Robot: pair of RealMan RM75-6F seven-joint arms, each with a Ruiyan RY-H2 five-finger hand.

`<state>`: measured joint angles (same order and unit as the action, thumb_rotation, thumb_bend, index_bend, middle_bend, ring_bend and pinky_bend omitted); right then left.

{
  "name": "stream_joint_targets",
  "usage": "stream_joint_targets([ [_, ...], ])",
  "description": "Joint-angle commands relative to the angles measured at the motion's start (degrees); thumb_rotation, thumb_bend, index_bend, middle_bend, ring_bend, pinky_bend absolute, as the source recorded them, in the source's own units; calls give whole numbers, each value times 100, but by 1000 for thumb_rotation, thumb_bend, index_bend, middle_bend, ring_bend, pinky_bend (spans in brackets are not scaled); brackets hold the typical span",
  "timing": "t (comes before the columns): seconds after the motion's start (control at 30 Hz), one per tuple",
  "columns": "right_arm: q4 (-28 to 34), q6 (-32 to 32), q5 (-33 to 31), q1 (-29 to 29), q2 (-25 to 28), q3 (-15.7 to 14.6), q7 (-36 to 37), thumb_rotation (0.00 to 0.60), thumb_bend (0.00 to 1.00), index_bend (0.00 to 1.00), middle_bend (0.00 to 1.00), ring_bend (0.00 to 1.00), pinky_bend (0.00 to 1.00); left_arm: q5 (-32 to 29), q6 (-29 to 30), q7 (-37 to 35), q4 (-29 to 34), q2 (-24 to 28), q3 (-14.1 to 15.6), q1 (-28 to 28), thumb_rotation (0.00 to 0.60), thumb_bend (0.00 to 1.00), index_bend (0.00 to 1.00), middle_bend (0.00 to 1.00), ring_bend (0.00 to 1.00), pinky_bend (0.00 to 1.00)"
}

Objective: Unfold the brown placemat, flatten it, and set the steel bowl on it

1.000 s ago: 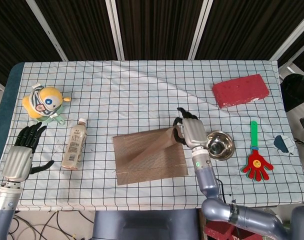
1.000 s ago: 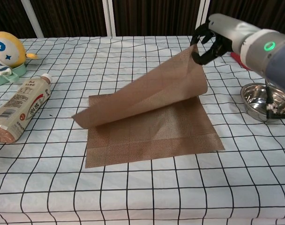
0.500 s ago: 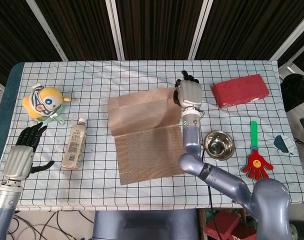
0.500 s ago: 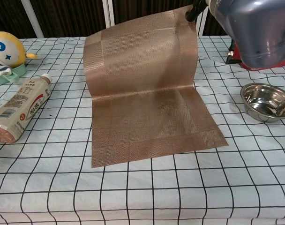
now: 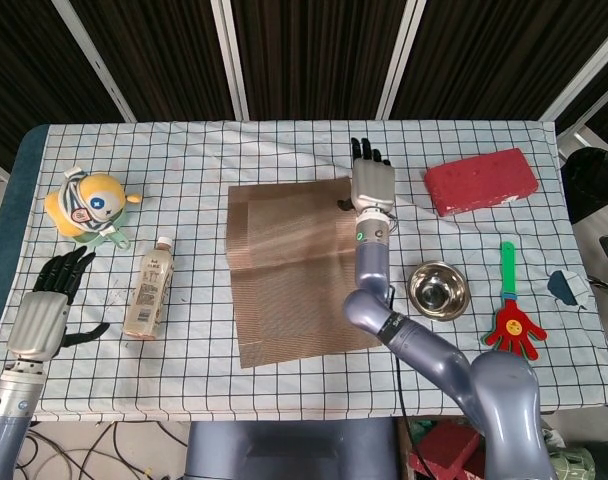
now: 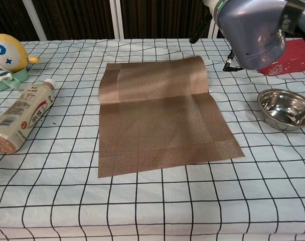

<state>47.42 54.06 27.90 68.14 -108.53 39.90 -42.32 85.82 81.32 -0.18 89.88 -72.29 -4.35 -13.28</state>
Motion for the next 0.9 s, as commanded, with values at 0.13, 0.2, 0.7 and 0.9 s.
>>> stream_joint_targets([
  [0.13,2446,774,308,-1120,1040,-648,-18,600,44,8,3,98,223,-51,17,70,-7,-26,-28,8,600,52,0,0,0,51],
  [0.2,3078,959,468,-1406,1335,-838,37,600,44,20,3,99,223,-57,22,110,-15,-35,-30,9,600,52,0,0,0,51],
  [0.7,5955,2310,2589,-3555,3171,-2600,1195,600,52,39,3,97,223,-24,70,434,-125,-128,-2,22,600,52,0,0,0,52],
  [0.9,5927,2822,3378,-4219,3434,-3075,1887,600,57,39,3,88,223,-42,106,505,-177,-164,-18,36,600,52,0,0,0,51],
])
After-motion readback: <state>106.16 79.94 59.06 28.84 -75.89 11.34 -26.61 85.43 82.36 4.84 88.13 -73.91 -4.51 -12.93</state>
